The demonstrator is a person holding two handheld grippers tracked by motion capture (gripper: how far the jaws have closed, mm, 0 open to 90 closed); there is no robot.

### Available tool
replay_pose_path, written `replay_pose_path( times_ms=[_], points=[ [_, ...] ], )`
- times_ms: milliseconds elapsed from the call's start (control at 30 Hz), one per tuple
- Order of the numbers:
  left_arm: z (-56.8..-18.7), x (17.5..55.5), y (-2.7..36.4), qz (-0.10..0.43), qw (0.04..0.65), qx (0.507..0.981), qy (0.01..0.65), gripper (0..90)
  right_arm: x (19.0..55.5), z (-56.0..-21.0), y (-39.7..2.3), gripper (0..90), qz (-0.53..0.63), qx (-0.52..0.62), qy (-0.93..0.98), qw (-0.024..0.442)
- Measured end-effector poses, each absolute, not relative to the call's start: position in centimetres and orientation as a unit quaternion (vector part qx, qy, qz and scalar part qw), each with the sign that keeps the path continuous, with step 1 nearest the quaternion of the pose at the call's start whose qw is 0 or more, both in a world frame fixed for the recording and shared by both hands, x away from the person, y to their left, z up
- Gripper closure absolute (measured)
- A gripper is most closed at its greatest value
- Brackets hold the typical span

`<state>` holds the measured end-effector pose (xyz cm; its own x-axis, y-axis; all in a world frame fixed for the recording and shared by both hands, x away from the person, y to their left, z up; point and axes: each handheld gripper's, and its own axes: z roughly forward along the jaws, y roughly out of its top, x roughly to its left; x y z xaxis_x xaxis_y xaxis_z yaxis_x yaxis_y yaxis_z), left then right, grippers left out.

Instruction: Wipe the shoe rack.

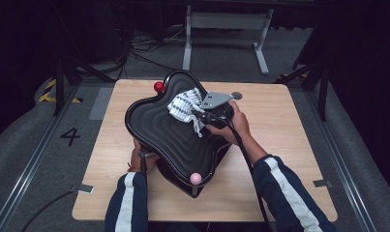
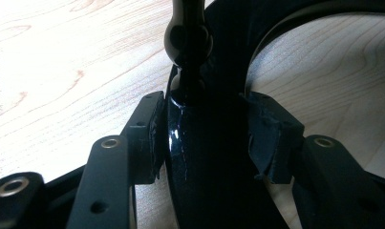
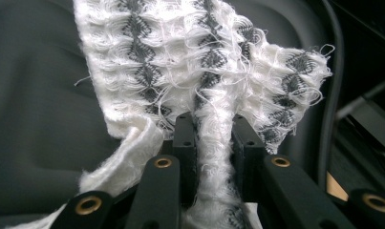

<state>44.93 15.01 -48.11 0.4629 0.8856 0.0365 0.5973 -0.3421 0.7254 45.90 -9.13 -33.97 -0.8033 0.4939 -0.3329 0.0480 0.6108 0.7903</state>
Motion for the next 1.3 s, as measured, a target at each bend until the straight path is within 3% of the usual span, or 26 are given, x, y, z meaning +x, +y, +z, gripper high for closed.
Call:
replay_pose_path(
  times_ms=[300, 533, 1300],
  points=[
    [-48.1, 44.9, 15.0, 0.219, 0.329, 0.790, 0.469, 50.7, 47.7, -34.6, -11.4, 76.1, 0.397, 0.208, 0.848, 0.283],
    [-48.1, 44.9, 15.0, 0.218, 0.329, 0.790, 0.469, 50.7, 47.5, -34.6, -11.6, 76.7, 0.406, 0.203, 0.850, 0.266],
    [-48.1, 44.9, 15.0, 0.219, 0.329, 0.787, 0.473, 50.6, 38.4, -35.0, -6.5, 76.0, 0.445, 0.044, 0.874, 0.190]
  ],
)
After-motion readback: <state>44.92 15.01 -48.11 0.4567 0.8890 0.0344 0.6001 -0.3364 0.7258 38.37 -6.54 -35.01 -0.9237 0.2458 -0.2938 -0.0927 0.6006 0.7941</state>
